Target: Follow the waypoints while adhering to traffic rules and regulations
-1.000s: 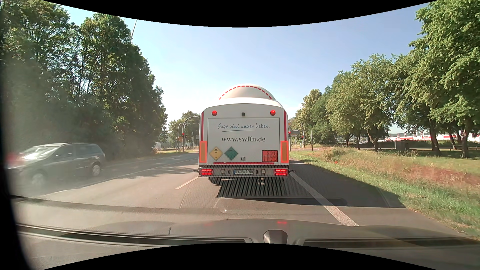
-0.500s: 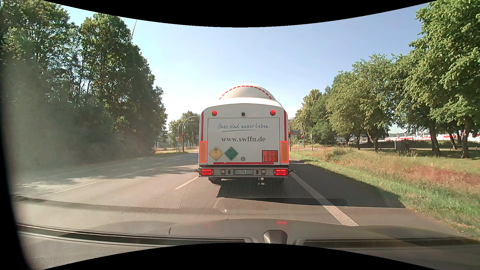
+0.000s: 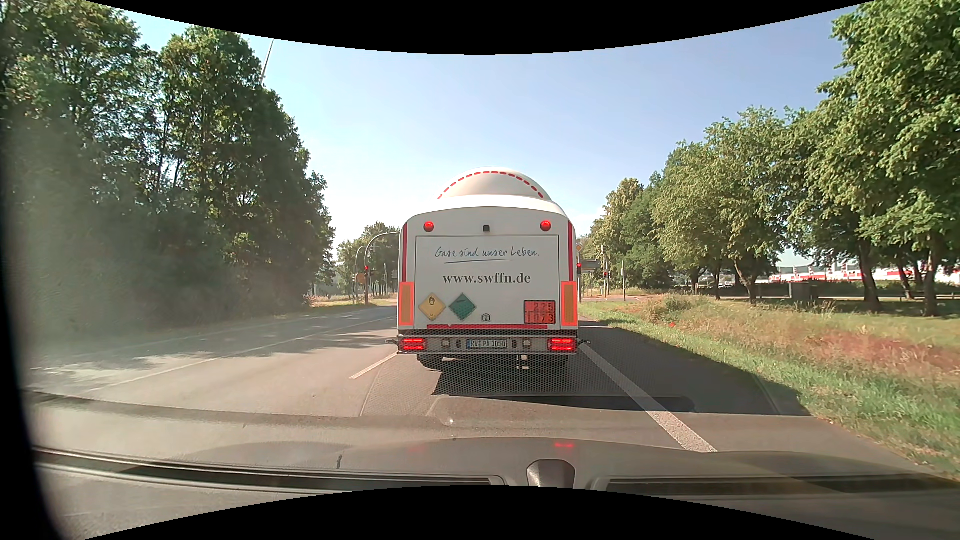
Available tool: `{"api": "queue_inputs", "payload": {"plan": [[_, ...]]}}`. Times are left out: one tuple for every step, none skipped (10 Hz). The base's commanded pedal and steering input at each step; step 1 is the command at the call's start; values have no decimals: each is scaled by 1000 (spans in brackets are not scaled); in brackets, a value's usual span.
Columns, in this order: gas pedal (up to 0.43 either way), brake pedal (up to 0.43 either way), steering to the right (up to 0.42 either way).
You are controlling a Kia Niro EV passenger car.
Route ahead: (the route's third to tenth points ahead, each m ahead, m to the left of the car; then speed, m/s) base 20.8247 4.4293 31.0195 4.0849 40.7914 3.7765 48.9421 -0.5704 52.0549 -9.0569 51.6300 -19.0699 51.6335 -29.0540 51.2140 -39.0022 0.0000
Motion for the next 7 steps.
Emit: {"api": "queue_inputs", "payload": {"plan": [[0, 6, 5], [0, 6, 4], [0, 6, 5], [0, 6, 5], [0, 6, 5], [0, 6, 4], [0, 6, 4]]}}
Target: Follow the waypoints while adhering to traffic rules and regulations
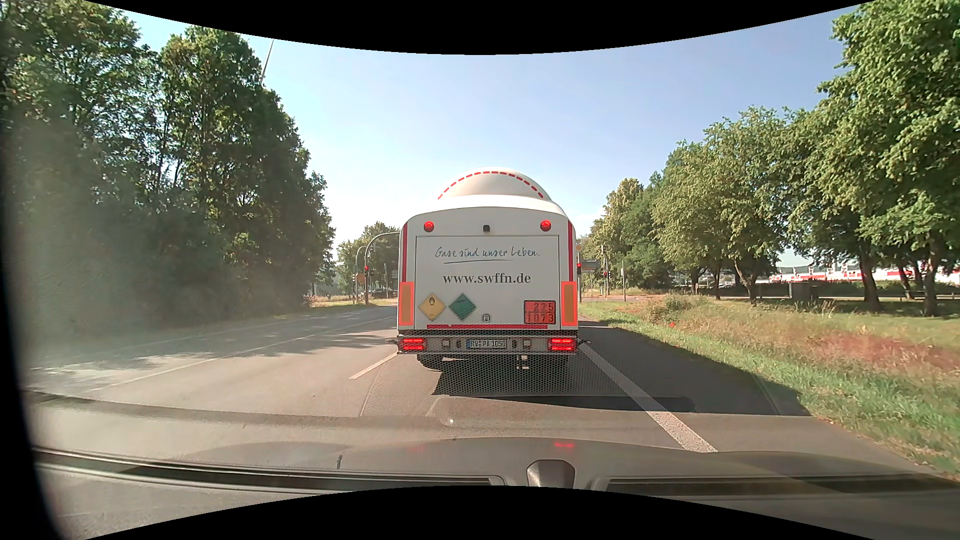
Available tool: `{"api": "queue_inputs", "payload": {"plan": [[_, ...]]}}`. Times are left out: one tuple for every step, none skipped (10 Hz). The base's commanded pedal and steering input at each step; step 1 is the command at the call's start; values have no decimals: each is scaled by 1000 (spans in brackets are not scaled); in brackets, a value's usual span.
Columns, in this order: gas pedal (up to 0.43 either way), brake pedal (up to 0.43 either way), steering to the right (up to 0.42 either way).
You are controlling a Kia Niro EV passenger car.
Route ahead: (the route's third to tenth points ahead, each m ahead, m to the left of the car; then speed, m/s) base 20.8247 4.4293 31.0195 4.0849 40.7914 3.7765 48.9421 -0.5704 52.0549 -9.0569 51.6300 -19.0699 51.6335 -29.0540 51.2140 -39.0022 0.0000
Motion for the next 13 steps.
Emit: {"api": "queue_inputs", "payload": {"plan": [[0, 6, 4], [0, 6, 4], [0, 6, 4], [0, 6, 5], [0, 6, 5], [0, 6, 5], [0, 6, 4], [0, 6, 5], [0, 6, 4], [0, 6, 4], [0, 6, 5], [0, 6, 5], [0, 6, 5]]}}
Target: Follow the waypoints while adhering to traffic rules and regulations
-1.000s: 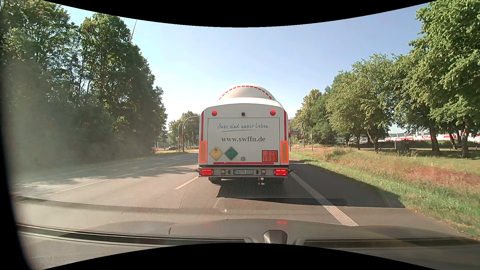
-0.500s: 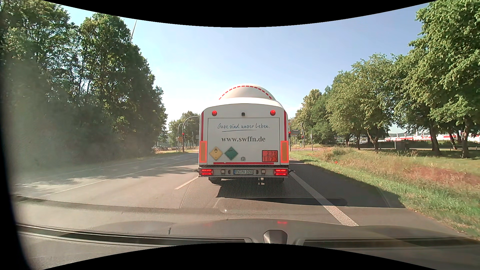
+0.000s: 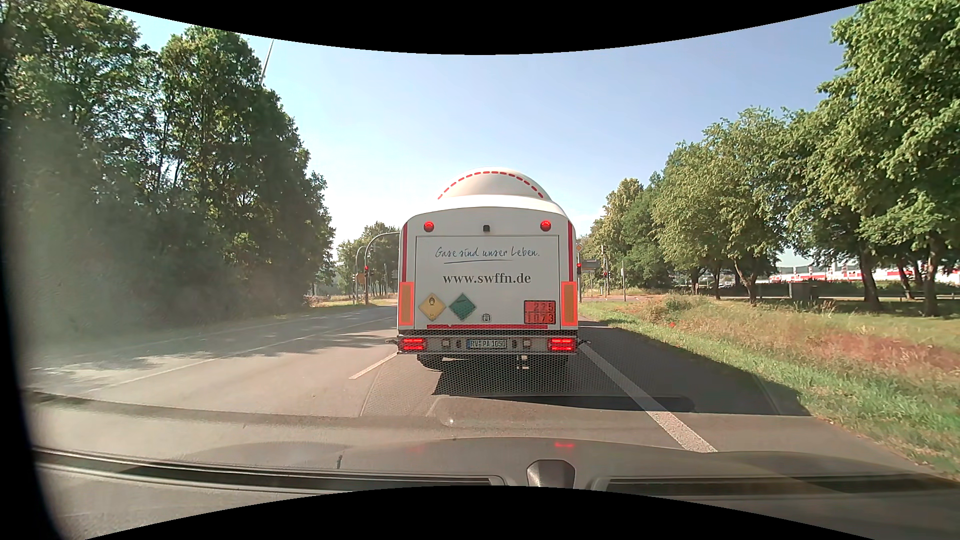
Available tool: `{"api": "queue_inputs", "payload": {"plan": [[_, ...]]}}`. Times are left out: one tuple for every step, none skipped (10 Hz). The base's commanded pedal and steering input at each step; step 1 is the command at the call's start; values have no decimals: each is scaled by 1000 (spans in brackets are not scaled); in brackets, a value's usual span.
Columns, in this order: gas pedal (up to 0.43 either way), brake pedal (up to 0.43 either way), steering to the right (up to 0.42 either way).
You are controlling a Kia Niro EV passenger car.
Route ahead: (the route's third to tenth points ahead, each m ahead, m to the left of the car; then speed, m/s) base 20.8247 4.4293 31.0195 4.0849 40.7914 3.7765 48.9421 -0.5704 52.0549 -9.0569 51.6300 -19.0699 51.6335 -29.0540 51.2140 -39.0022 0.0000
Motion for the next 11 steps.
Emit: {"api": "queue_inputs", "payload": {"plan": [[0, 6, 5], [0, 6, 4], [0, 6, 5], [0, 6, 4], [0, 6, 4], [0, 6, 5], [0, 6, 4], [0, 6, 5], [0, 6, 5], [0, 6, 4], [0, 6, 5]]}}
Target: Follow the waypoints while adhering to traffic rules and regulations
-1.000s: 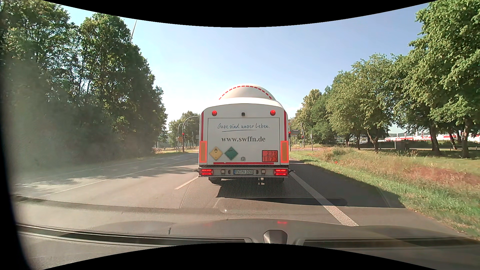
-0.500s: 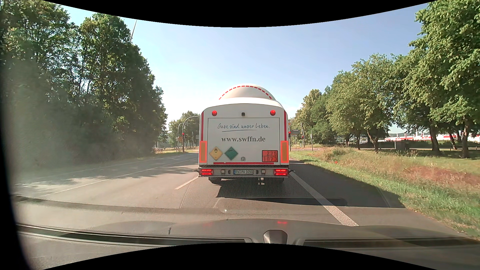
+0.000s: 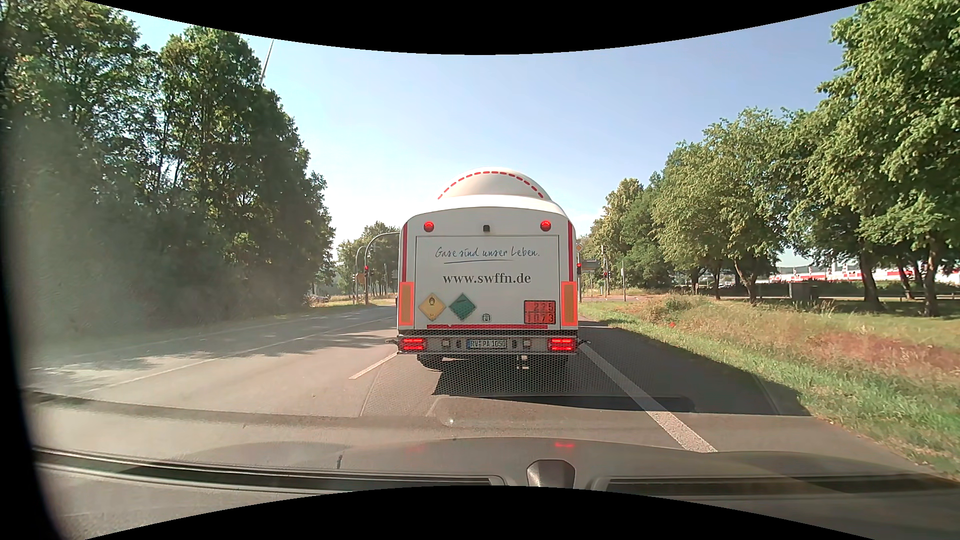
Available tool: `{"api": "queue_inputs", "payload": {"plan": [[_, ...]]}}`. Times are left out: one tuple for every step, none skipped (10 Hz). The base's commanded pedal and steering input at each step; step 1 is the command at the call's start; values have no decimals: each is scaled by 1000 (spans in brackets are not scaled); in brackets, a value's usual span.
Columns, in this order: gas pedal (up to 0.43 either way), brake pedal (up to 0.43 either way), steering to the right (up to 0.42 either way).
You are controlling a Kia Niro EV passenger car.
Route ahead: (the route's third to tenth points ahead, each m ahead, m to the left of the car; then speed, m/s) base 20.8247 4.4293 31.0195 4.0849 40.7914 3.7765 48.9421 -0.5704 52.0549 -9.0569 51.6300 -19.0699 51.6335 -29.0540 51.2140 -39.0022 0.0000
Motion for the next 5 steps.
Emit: {"api": "queue_inputs", "payload": {"plan": [[0, 6, 4], [0, 6, 4], [0, 6, 4], [0, 6, 4], [0, 6, 5]]}}
